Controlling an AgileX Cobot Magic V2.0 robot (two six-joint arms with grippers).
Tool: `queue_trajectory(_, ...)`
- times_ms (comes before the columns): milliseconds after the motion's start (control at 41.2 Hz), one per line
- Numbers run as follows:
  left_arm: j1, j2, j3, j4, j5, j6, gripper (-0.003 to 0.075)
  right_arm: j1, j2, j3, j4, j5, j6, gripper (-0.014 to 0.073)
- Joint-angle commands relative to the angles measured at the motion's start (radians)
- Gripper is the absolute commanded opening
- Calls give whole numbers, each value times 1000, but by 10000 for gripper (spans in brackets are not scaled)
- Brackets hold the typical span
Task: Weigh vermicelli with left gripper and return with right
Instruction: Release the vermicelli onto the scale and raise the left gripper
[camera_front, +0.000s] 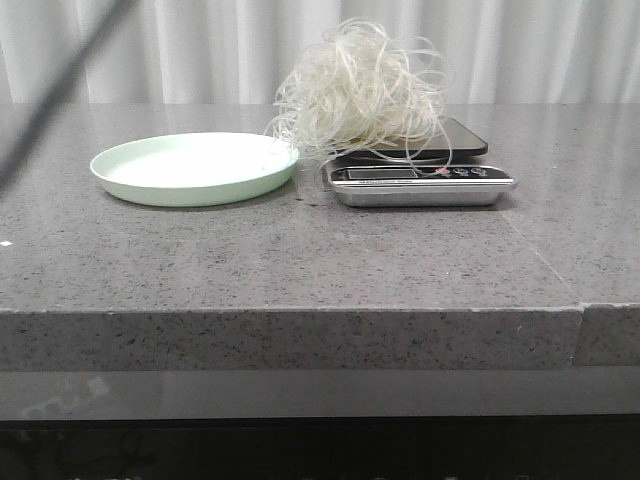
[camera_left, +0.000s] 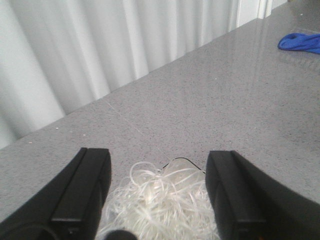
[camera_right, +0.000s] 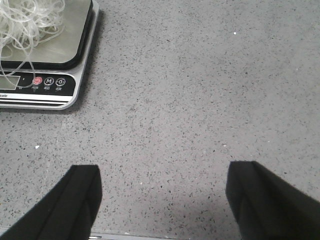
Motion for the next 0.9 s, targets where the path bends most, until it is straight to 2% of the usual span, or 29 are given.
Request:
queue_trajectory(0, -5, -132, -20, 3, 6, -1, 470, -4, 2, -31, 0, -53, -7, 611)
queue_trajectory(121, -5, -266, 61, 3, 20, -1, 470, -4, 2, -31, 0, -53, -7, 611)
queue_trajectory(655, -5, -884, 655, -3, 4, -1, 470, -4, 2, -31, 0, -53, -7, 611)
queue_trajectory(873, -5, -1099, 849, -22, 10, -1, 470, -2, 2, -31, 8, -52, -7, 611)
